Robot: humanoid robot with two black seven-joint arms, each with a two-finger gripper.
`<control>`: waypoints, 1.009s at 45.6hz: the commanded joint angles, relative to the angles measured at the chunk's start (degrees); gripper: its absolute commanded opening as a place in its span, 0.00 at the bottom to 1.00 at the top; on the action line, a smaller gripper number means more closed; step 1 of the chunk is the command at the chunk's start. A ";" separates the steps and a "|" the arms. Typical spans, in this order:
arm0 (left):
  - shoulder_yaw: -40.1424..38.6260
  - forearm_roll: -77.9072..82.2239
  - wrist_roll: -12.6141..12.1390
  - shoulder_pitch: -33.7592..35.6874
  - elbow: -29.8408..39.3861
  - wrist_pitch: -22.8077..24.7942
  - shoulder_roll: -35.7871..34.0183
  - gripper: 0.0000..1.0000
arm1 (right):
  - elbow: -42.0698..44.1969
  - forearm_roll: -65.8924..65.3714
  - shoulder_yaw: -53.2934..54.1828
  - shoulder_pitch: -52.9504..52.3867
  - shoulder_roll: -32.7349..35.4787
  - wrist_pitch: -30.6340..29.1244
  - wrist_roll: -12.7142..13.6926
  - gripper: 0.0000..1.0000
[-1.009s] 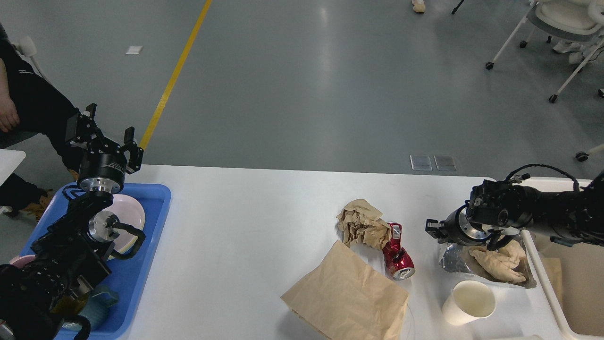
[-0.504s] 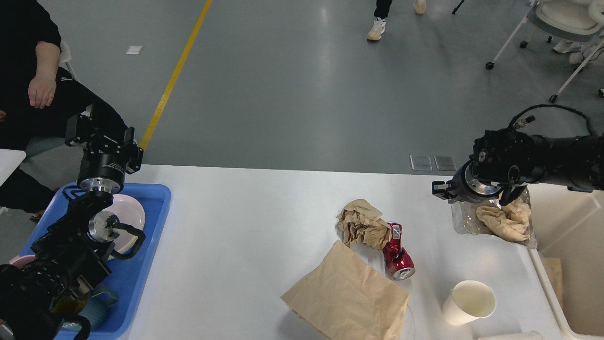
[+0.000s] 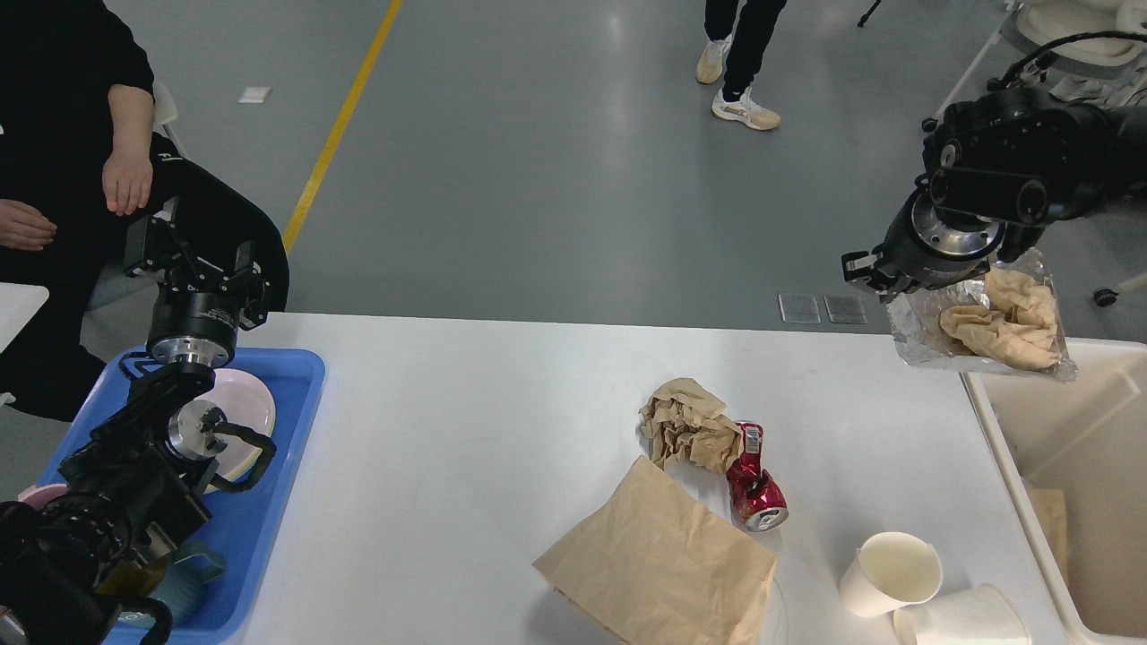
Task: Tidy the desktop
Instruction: 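Lift the foil tray with crumpled paper and drop it into the bin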
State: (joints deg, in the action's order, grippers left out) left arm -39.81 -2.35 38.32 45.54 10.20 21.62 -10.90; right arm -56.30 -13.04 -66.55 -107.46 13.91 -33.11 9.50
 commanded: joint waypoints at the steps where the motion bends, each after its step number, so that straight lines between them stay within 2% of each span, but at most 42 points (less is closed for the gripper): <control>1: 0.00 0.06 0.00 -0.02 0.00 0.00 0.00 0.96 | 0.14 -0.32 -0.60 -0.83 0.23 -0.73 0.08 0.00; 6: 0.00 -0.03 0.00 0.07 0.00 0.00 0.00 0.96 | 2.24 -1.73 -2.97 3.73 0.94 1.37 0.00 0.00; 18: 0.00 0.06 0.00 0.07 0.00 0.00 0.00 0.96 | 14.01 -1.11 -4.29 23.07 7.35 13.32 0.00 0.00; 24: 0.00 0.06 0.00 -0.02 0.00 0.00 0.00 0.96 | 20.61 -0.85 -3.68 30.89 8.15 18.33 0.00 0.01; 27: 0.00 0.06 0.00 0.07 0.00 0.00 0.00 0.96 | 22.37 -0.85 -3.50 33.62 8.85 20.79 0.00 0.36; 29: 0.00 -0.03 0.00 -0.02 0.00 0.00 0.00 0.96 | 23.25 -0.85 -3.41 35.12 9.46 22.64 -0.09 0.55; 32: 0.00 0.06 0.00 -0.01 0.00 0.00 0.00 0.96 | 24.30 -0.85 -3.06 37.57 10.34 24.58 -0.09 0.74; 36: 0.00 0.06 0.00 0.07 0.00 0.00 0.00 0.96 | 25.45 -0.85 -1.22 39.86 11.22 25.11 -0.09 0.93; 38: 0.00 0.06 0.00 -0.02 0.00 0.00 0.00 0.96 | 26.15 -0.85 0.27 41.18 11.40 25.11 -0.09 0.99; 46: 0.00 0.06 0.00 0.07 0.00 0.00 0.00 0.96 | 27.38 -0.85 3.35 44.00 11.84 25.11 -0.09 1.00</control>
State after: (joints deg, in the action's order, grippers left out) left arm -39.81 -2.32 38.32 45.55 10.19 21.62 -10.90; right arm -29.49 -13.88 -64.63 -64.64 25.36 -8.03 9.41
